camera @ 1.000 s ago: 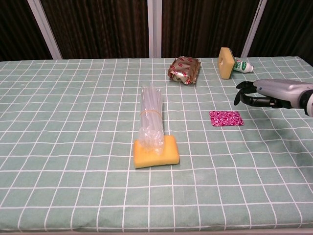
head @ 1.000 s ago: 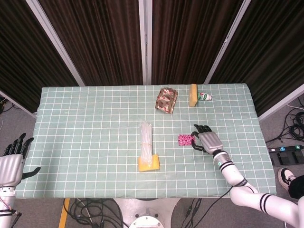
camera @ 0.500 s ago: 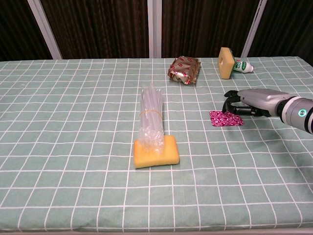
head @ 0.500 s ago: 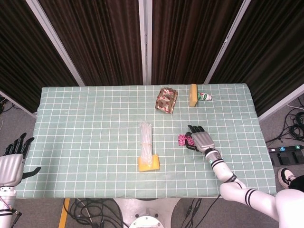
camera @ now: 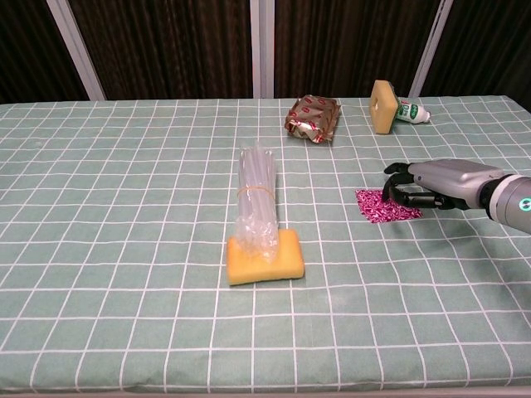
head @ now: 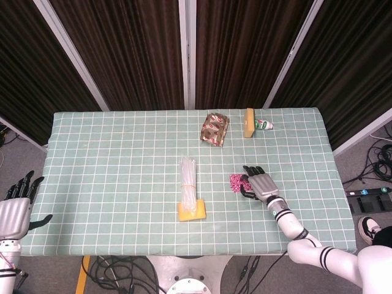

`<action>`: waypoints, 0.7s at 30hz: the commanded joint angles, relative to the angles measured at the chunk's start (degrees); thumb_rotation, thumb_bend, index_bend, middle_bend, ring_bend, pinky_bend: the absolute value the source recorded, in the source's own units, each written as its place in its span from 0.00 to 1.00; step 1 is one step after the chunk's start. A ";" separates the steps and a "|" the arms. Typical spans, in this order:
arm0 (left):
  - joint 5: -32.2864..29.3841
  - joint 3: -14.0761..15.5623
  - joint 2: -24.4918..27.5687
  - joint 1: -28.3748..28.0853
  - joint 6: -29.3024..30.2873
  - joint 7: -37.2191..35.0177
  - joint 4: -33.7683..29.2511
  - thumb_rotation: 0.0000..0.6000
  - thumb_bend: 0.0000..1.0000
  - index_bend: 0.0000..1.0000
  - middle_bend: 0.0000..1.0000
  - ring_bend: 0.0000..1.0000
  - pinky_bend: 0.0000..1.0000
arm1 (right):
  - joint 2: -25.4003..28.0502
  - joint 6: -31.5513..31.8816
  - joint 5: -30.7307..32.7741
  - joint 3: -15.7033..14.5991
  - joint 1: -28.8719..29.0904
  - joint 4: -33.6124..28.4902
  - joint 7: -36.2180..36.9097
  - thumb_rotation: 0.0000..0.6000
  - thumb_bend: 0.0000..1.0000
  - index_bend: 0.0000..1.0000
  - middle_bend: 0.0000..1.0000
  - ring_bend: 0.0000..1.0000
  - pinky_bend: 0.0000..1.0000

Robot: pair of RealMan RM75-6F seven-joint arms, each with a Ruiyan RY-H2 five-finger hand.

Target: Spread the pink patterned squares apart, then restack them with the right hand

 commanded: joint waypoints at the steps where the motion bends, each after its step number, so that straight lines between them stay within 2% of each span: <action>1: 0.13 0.07 -0.09 0.07 0.14 0.05 0.07 1.00 0.08 0.17 0.10 0.10 0.17 | 1.06 0.78 -0.88 -0.92 -0.79 -1.67 0.08 0.00 0.53 0.28 0.00 0.00 0.00; 14: 0.20 -0.01 -0.41 -0.21 -0.17 -0.12 0.63 1.00 0.08 0.17 0.10 0.10 0.17 | 5.61 4.07 -4.13 -5.25 -3.86 -10.38 -2.39 0.00 0.53 0.29 0.00 0.00 0.00; 21: 0.17 -0.12 -0.43 -0.14 0.03 -0.50 0.88 1.00 0.08 0.17 0.10 0.10 0.17 | 8.07 6.91 -5.97 -6.30 -5.15 -14.86 -3.82 0.00 0.53 0.29 0.00 0.00 0.00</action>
